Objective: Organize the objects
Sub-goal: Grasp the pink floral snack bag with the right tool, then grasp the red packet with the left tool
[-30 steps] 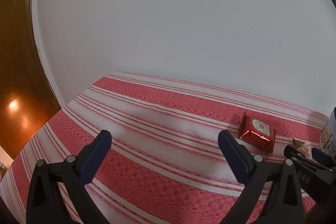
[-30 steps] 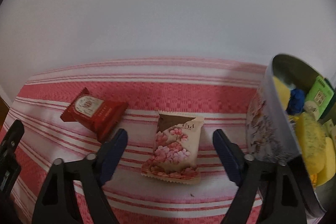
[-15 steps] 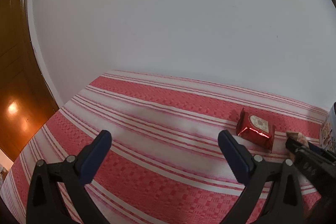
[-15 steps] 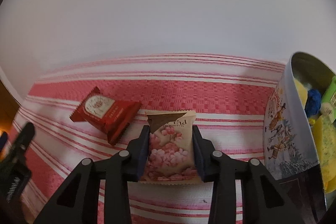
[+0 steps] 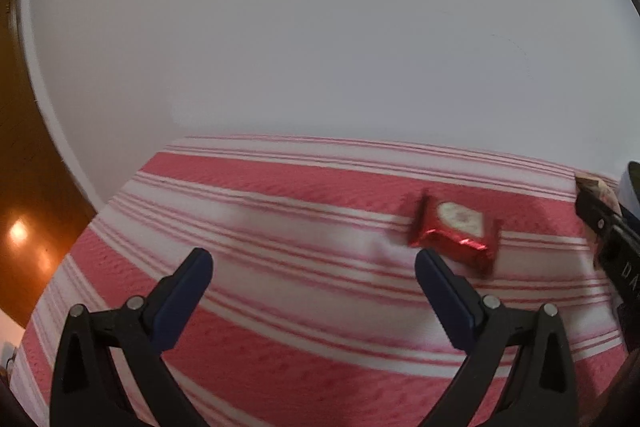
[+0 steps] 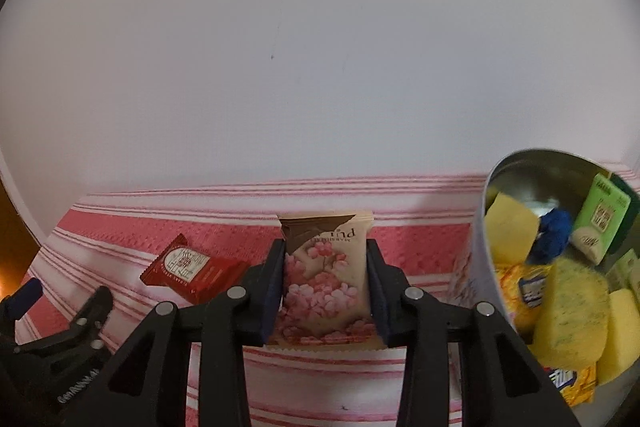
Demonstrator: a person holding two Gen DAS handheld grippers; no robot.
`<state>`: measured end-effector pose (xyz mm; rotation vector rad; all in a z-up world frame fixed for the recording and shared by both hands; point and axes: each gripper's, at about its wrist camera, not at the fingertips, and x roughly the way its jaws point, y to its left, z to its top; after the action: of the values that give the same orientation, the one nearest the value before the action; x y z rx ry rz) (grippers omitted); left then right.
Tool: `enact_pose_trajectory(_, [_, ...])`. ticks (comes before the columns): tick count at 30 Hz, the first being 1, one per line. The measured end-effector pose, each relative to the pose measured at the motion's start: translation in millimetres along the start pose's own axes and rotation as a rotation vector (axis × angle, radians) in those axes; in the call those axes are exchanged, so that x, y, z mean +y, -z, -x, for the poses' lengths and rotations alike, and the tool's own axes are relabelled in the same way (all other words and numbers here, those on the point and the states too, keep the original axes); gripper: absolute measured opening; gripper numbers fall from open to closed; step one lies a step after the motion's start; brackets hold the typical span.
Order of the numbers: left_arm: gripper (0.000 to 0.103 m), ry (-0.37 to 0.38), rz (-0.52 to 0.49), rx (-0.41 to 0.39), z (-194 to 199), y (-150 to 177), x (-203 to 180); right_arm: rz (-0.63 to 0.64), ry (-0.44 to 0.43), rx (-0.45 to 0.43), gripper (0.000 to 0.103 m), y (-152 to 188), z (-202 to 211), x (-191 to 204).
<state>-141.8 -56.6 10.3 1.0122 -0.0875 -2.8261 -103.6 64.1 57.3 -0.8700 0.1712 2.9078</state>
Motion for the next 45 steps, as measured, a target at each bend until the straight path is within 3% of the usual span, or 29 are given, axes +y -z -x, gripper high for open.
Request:
enact_pose_trajectory(8, [0.102,0.098,-0.096,0.023,-17.2,-14.9,-46.4,-0.008,0.059,-0.065,0.041,-5.1,10.1,0.5])
enact_pose_trajectory(14, [0.102,0.128,-0.1,0.127,-44.3,-25.0,-64.0,-0.026,0.051,-0.042,0.041,-7.3,5.0,-1.4])
enact_pose_trajectory(18, [0.094,0.155,-0.118,0.216,-64.3,-26.7,-74.1,-0.02,0.05,-0.036,0.041,-6.1,3.1,4.8])
enact_pose_trajectory(21, [0.089,0.216,-0.078,0.238,-69.3,-27.8,-68.6,-0.014,0.047,-0.031,0.041,-6.2,8.3,1.8])
enact_pose_trajectory(24, [0.08,0.228,-0.068,0.23,-67.6,-28.0,-67.2,-0.014,0.049,-0.031,0.041,-6.6,8.8,3.5])
enact_pose_trajectory(26, [0.065,0.241,-0.076,0.218,-64.7,-28.2,-69.0,-0.01,0.049,-0.031,0.041,-7.4,9.9,4.8])
enact_pose_trajectory(29, [0.059,0.242,-0.064,0.214,-63.2,-27.9,-67.3,-0.005,0.047,-0.031,0.041,-7.3,11.2,5.9])
enact_pose_trajectory(33, [0.058,0.228,-0.011,0.197,-59.0,-26.6,-55.9,-0.009,0.043,-0.03,0.041,-7.5,12.8,5.4])
enact_pose_trajectory(38, [0.058,0.17,0.078,0.104,-41.0,-26.8,-35.9,-0.01,0.041,-0.037,0.041,-8.3,17.0,5.1])
enact_pose_trajectory(45, [0.058,0.121,0.134,0.057,-23.3,-16.8,-17.2,0.014,0.032,-0.063,0.041,-5.0,17.6,-4.9])
